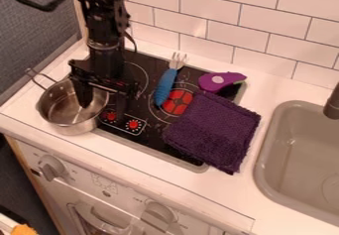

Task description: Move silver pot to the lower side of right burner

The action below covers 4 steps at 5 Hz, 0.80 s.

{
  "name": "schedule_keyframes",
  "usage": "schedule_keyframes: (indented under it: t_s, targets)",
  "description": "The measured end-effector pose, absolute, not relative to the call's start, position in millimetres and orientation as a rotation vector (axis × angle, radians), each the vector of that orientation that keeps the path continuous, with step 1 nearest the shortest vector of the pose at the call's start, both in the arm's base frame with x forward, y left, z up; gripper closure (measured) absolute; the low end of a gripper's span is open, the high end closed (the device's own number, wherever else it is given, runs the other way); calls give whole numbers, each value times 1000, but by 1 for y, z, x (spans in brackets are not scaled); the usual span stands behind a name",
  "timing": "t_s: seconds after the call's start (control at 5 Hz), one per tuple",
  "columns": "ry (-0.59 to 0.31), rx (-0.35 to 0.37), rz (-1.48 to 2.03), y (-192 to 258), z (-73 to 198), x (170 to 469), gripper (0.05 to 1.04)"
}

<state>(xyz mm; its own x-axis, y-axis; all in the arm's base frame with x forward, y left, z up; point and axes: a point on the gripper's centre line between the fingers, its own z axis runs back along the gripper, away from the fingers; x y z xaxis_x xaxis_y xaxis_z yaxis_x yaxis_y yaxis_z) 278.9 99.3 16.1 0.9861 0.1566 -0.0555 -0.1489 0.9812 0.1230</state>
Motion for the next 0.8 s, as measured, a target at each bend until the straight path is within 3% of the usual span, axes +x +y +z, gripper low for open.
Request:
schedule_keyframes:
  t_s: [0.4, 0.6, 0.8]
  targets:
    - [55, 112, 156, 99, 12, 283, 733]
    - [46, 113, 141, 99, 11, 285, 933]
    - [39, 118, 171, 97, 11, 285, 1001]
